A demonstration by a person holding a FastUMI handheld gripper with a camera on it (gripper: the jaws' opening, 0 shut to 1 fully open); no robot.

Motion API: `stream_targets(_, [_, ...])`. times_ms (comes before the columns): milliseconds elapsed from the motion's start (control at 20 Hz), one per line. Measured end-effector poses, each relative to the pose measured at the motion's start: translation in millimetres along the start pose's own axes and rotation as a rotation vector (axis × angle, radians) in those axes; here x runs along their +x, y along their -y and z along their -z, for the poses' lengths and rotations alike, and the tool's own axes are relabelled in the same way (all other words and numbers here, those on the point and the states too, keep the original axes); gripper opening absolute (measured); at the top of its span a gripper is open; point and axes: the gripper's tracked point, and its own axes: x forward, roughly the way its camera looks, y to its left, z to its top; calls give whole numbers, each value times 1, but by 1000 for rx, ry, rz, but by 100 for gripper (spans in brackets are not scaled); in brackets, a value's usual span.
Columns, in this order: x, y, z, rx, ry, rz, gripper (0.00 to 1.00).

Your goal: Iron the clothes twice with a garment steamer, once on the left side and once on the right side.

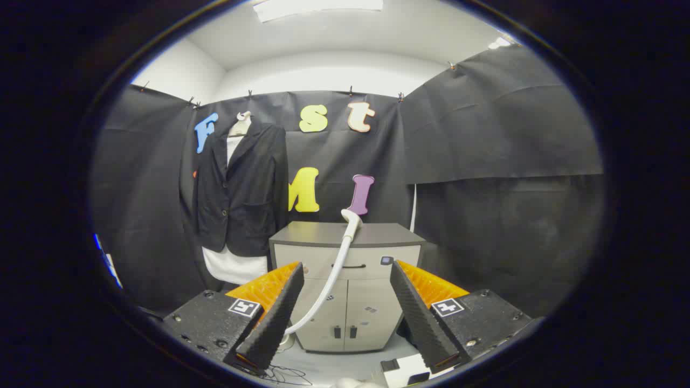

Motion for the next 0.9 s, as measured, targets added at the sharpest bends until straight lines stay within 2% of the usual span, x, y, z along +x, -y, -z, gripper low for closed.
stream_targets(500, [-10, -6, 9, 23, -29, 36, 100])
stream_targets(900, [10, -2, -5, 32, -38, 51, 100])
